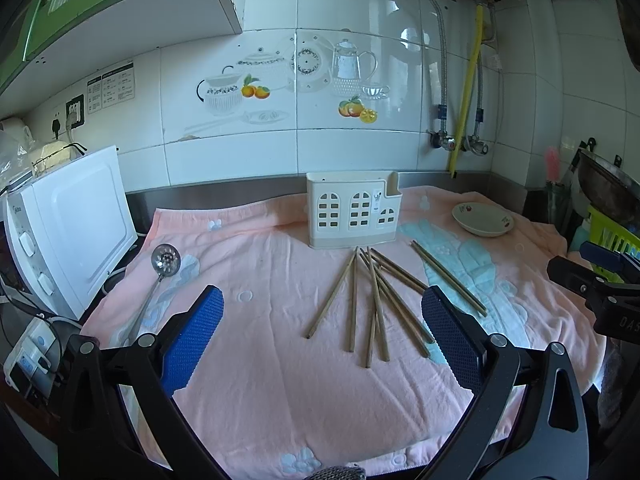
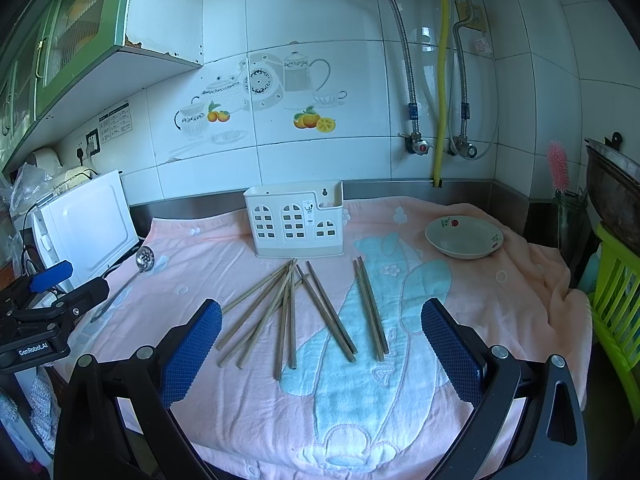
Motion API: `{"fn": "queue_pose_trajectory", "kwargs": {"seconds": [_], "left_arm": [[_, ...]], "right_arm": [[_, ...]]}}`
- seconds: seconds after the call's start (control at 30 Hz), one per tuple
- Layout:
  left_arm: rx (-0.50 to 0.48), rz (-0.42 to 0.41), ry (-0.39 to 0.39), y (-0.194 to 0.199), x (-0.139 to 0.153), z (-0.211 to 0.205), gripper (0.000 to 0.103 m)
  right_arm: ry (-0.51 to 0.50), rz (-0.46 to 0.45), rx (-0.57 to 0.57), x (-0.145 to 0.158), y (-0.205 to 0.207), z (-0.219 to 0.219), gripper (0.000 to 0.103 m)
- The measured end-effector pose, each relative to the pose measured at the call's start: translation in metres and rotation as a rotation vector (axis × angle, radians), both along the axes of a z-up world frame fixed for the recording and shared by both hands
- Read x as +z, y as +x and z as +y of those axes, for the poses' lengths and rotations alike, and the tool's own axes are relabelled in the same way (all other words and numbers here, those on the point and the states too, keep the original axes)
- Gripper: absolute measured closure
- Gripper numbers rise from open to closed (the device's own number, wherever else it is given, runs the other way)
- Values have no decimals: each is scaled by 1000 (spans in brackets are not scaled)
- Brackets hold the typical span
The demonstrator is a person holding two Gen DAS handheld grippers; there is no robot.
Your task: Organize utensils
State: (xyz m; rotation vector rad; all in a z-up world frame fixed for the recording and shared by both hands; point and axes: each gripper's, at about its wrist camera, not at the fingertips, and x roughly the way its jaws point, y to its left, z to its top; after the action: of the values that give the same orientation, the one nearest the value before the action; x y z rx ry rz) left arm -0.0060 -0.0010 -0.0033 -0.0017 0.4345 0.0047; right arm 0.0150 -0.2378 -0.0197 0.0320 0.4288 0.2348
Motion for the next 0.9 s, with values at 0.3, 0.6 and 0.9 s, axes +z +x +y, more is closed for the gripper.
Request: {"fn": "queue_pose_trajectory", "kwargs": {"seconds": [0.3,0.6,0.9], "left_arm": [[-1,3,0,0,0,1,5],[1,13,-2,1,-2,2,5],[4,25,-4,5,-4,2,5]], "right_arm": [[2,2,2,0,0,0,6],[-2,6,0,0,1,0,6],[-3,12,0,-3,4,1,6]]}}
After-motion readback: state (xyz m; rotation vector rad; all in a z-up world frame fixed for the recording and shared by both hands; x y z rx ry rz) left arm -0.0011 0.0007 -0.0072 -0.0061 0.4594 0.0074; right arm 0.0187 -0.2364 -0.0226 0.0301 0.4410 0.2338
